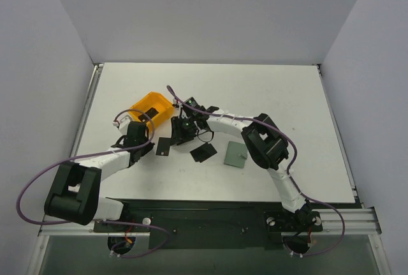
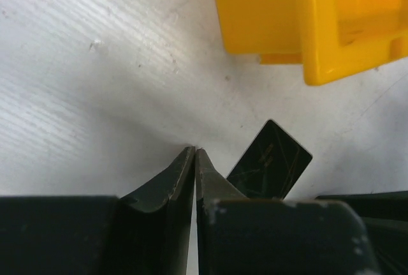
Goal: Put the credit cards into the card holder
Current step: Move the credit card to the corner of the board.
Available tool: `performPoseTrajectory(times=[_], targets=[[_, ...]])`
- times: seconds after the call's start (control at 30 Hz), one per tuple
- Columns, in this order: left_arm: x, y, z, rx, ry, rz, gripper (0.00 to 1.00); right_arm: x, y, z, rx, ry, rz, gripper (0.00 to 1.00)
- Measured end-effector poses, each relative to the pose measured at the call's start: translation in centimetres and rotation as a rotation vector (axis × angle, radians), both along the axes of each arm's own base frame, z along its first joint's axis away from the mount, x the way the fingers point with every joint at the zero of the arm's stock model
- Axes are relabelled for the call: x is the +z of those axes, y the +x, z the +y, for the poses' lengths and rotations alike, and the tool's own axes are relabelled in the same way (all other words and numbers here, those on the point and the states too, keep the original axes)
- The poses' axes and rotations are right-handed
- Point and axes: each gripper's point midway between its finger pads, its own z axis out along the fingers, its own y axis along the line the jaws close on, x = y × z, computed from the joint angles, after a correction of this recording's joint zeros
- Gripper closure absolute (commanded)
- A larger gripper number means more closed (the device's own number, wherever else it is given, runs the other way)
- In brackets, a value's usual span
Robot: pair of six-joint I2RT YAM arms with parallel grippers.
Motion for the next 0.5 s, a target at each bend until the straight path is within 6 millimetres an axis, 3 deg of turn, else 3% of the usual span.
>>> performPoseTrajectory(times=[0.23,0.5], targets=[[-0.5,0.8,-1.3,-0.056,-0.041,-0.026,0.92,0.0,-0.4,1.0,0.013,0.008,0.005,0.68],[-0.6,0.1,-3.1,-0.123,-0.063,-0.054,0.99,0.0,-1.6,2.2,0.053,0.030,0.020,0.69]])
